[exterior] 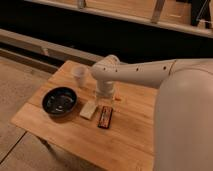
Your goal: Place the eraser on the white sponge
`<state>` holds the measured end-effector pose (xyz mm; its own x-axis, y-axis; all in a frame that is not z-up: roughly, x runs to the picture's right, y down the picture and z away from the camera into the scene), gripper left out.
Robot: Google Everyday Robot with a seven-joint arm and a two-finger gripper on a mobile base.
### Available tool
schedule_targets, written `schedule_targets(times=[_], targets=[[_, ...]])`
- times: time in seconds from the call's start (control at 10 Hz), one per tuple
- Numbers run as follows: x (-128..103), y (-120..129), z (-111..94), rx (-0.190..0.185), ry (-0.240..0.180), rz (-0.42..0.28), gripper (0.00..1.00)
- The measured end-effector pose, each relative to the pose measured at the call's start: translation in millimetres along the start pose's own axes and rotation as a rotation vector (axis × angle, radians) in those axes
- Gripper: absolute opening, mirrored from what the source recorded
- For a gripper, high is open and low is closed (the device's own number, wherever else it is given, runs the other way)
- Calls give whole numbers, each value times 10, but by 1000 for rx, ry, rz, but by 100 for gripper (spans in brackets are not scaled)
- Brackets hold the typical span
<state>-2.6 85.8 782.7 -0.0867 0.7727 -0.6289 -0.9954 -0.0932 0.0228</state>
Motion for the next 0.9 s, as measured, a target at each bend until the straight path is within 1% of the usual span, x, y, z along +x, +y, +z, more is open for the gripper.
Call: schedule_targets(times=[0.2,0.3,0.4,0.6,0.7,0.9], targets=[[-12,2,8,-6,-1,-1,65],[-44,-52,116,-8,10,14,65],[-78,-275,301,5,39,57,65],[-94,-564,503,18,81,124,65],[-110,-649,593,21,97,146,65],[-147,-639,629,12,100,153,65]])
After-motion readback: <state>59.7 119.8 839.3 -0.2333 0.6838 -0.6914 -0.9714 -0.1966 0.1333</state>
